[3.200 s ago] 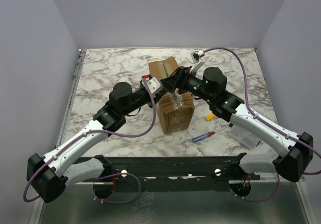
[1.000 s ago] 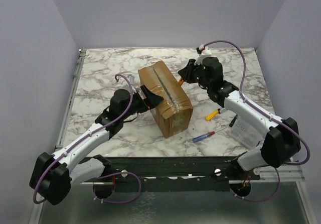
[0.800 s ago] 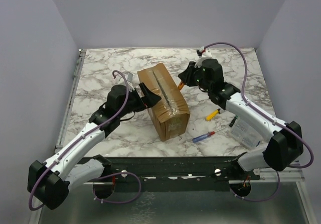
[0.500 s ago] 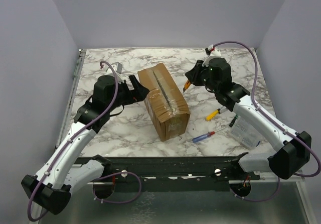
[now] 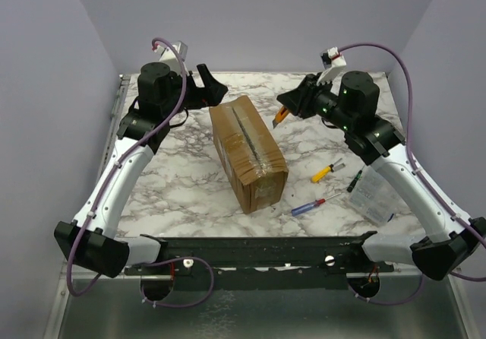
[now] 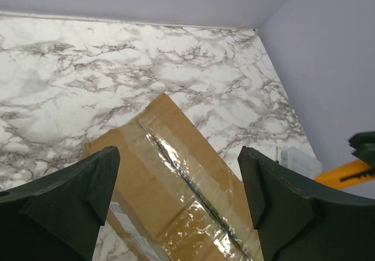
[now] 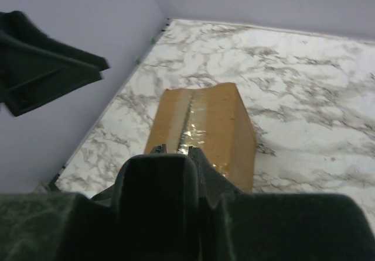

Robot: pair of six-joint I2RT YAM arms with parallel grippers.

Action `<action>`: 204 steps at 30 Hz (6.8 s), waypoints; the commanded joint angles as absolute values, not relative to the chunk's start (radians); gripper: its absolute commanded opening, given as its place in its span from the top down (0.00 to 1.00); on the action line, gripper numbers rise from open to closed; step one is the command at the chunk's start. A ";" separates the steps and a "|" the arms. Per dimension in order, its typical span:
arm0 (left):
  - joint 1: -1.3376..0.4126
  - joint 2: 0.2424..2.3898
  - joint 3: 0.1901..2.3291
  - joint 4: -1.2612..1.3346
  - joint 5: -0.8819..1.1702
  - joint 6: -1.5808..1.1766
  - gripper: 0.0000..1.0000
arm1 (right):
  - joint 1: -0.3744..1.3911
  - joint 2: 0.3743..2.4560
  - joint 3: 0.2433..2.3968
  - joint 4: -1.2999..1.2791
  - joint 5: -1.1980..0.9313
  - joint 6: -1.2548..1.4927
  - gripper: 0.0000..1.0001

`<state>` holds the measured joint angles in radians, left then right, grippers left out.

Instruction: Unpack the express box

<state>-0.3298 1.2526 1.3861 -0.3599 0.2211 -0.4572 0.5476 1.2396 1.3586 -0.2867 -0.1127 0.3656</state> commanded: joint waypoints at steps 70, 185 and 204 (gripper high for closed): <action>-0.252 1.635 1.249 -0.187 0.291 -0.418 0.67 | 0.822 2.052 2.044 -0.152 0.477 0.097 1.00; -0.252 1.546 1.125 -0.259 0.286 -0.173 0.46 | 0.802 1.930 1.921 -0.134 0.285 0.065 1.00; -0.246 1.540 1.120 -0.253 0.304 -0.194 0.49 | 0.795 2.003 1.979 -0.188 0.274 0.059 1.00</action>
<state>-0.2607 1.4971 1.1748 -0.1173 0.3515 -0.2249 0.7982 1.9892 1.9591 -0.1719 0.2653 0.0772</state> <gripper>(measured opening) 0.515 0.235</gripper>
